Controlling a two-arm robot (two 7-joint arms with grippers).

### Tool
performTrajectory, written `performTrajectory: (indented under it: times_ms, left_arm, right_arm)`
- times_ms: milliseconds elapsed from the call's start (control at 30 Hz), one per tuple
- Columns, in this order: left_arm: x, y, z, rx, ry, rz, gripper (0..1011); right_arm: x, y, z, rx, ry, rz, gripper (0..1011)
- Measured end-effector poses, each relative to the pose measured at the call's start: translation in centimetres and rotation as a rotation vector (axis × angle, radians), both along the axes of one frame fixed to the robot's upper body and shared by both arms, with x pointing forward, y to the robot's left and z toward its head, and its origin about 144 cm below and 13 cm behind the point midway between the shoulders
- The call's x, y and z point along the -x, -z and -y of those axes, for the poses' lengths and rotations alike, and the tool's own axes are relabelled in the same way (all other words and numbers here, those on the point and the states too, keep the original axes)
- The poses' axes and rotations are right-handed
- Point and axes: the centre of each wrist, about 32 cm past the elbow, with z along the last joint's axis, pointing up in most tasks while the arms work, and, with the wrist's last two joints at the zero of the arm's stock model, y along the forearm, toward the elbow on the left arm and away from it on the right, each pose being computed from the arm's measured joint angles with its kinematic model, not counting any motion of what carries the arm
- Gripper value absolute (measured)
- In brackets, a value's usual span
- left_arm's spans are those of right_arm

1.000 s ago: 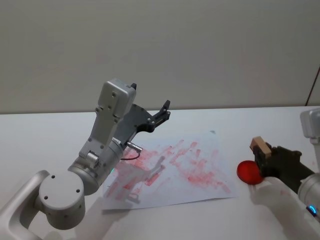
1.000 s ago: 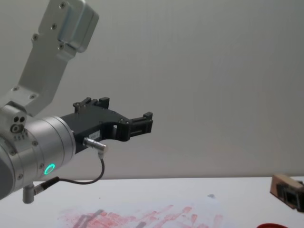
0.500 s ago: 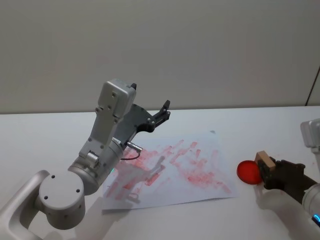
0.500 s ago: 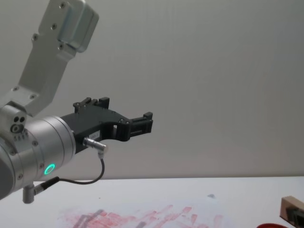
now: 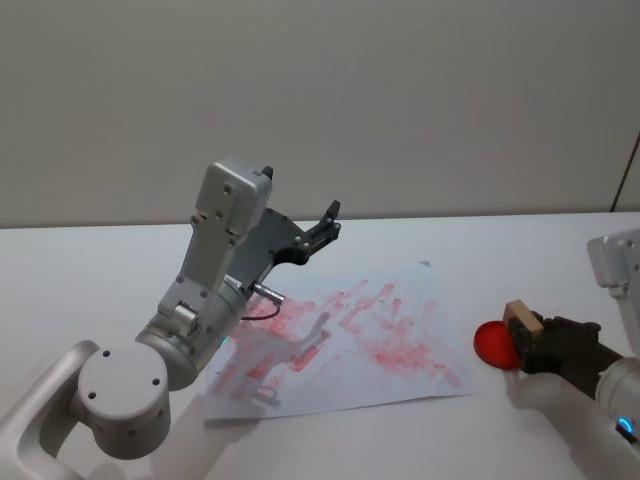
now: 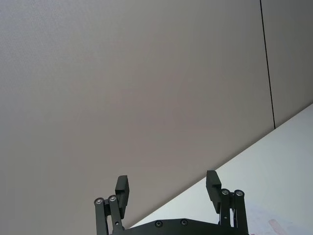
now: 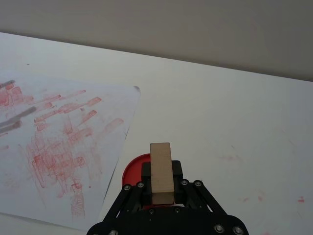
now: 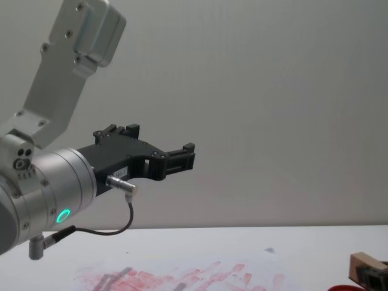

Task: Use the one hand to pick up the stamp and affix it onto the A4 paper.

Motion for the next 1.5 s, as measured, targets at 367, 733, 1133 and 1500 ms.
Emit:
performTrajectory:
  times_ms: [367, 733, 1133, 1500]
  left_arm:
    - [0.0, 0.0, 0.0, 0.0, 0.0, 0.0, 1001]
    - [0.0, 0.0, 0.0, 0.0, 0.0, 0.0, 1001]
    - [0.0, 0.0, 0.0, 0.0, 0.0, 0.0, 1001]
    - [0.0, 0.0, 0.0, 0.0, 0.0, 0.0, 1001]
  right_arm:
    - [-1.0, 0.0, -0.3, 0.002, -0.018, -0.005, 217]
    - [-1.4, -0.1, -0.4, 0.003, -0.026, -0.007, 423]
    - [-1.6, -0.1, -0.5, 0.004, -0.029, -0.008, 787]
    - [-1.7, -0.1, -0.5, 0.004, -0.03, -0.008, 1001]
